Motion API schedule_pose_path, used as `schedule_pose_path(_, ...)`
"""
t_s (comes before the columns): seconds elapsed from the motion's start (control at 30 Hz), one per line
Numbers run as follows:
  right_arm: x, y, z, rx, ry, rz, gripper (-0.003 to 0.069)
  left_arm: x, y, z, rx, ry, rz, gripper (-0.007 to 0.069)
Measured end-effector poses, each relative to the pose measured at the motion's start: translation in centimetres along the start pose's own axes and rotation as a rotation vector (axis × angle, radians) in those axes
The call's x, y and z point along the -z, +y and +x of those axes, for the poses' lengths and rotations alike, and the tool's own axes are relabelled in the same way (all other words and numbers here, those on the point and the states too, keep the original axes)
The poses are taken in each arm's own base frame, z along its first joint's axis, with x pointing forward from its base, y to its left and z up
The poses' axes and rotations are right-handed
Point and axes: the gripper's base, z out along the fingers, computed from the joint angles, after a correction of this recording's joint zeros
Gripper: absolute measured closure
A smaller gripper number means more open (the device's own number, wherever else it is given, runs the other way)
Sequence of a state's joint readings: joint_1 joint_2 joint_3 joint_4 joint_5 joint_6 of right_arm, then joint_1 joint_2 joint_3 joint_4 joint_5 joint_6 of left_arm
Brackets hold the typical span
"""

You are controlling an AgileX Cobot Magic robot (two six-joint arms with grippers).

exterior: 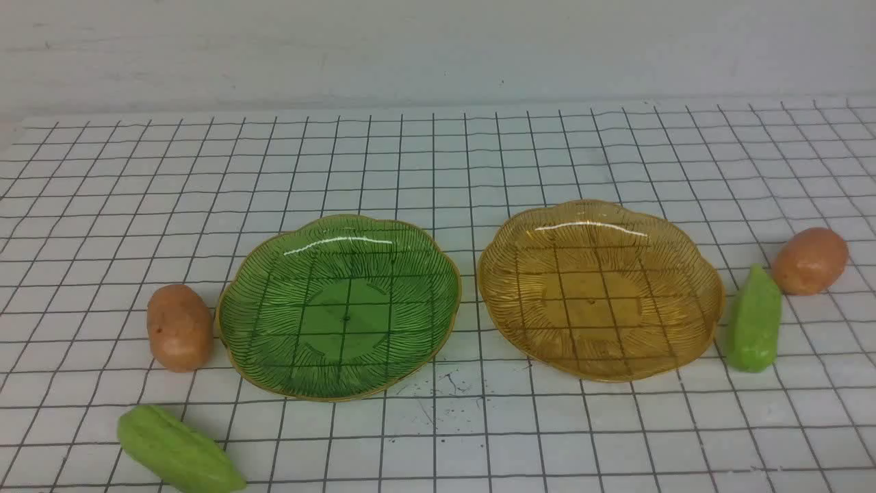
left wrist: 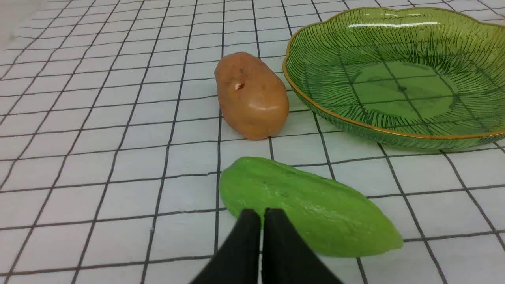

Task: Put different types of vegetables on the plate.
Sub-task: 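Put the green cucumber next to the left plate into that plate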

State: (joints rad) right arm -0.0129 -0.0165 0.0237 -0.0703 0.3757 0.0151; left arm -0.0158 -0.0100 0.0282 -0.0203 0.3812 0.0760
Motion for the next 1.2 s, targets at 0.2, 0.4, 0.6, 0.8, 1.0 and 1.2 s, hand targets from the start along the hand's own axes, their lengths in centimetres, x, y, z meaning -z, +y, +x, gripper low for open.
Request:
schedule_pose_path(0.2, 0.0, 0.0, 0.0, 0.000, 0.000, 0.000, 0.0673, 0.0, 0.0, 0.0, 0.000, 0.000, 0.000, 0.0631)
schedule_pose_path(0.4, 0.0, 0.0, 0.0, 0.000, 0.000, 0.000, 0.0673, 0.0, 0.0, 0.0, 0.000, 0.000, 0.000, 0.0631)
schedule_pose_path(0.6, 0.0, 0.0, 0.0, 0.000, 0.000, 0.000, 0.0673, 0.0, 0.0, 0.0, 0.000, 0.000, 0.000, 0.0631)
schedule_pose_path(0.8, 0.0, 0.0, 0.0, 0.000, 0.000, 0.000, 0.0673, 0.0, 0.0, 0.0, -0.004, 0.000, -0.001, 0.0631)
schedule_pose_path(1.0, 0.0, 0.0, 0.0, 0.000, 0.000, 0.000, 0.0673, 0.0, 0.1, -0.4, -0.005, -0.044, -0.010, 0.0631)
schedule_pose_path(1.2, 0.0, 0.0, 0.0, 0.000, 0.000, 0.000, 0.0673, 0.1, -0.1, -1.6, 0.250, -0.178, 0.036, 0.0631)
